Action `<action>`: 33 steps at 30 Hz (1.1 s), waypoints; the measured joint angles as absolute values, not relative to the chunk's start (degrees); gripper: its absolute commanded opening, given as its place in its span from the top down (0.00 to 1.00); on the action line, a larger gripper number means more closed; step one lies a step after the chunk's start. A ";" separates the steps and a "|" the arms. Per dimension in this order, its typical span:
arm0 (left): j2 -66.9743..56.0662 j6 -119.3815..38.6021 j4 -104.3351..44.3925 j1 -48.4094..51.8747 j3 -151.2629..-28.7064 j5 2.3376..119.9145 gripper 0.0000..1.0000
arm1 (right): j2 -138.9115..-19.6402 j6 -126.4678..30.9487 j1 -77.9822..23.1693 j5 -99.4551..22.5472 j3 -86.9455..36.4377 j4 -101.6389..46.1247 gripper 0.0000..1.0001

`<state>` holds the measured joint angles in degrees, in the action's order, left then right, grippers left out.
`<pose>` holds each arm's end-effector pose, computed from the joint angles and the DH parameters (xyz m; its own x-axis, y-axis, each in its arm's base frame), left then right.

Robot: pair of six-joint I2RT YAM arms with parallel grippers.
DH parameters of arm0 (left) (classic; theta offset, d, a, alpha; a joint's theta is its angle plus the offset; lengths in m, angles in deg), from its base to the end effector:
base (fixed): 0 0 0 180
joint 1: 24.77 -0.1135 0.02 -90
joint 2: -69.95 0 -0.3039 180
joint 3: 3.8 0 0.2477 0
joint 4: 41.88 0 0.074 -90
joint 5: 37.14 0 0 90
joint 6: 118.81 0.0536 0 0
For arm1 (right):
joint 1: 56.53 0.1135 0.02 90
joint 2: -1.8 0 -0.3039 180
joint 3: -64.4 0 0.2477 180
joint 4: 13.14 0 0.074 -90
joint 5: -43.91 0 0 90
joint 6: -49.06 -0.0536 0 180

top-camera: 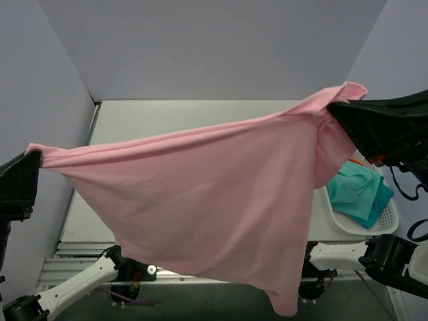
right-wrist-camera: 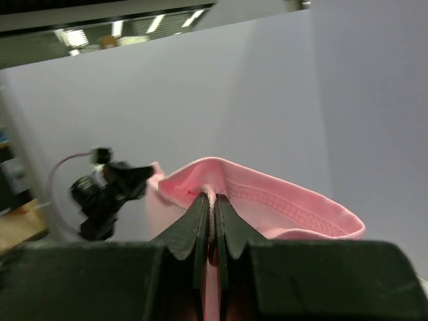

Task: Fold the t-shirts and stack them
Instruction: Flatten the tshirt out

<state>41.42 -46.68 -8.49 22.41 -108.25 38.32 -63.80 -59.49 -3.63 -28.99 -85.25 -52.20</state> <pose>-0.0540 0.0781 0.5840 0.2580 -0.7154 -0.6493 0.6971 0.6032 -0.3877 -0.0073 0.0164 0.7252 0.1219 0.6652 -0.7366 -0.9773 0.2100 0.0279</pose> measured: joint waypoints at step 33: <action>-45.99 -52.82 -29.15 -22.53 -104.84 47.19 0.06 | -120.08 -59.91 -42.69 -50.72 -58.46 -34.19 0.00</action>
<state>-45.99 -52.82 -29.15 -22.53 -104.84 47.19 -120.08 -59.91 -42.69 -50.72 -58.46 -34.19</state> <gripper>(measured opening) 0.937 0.995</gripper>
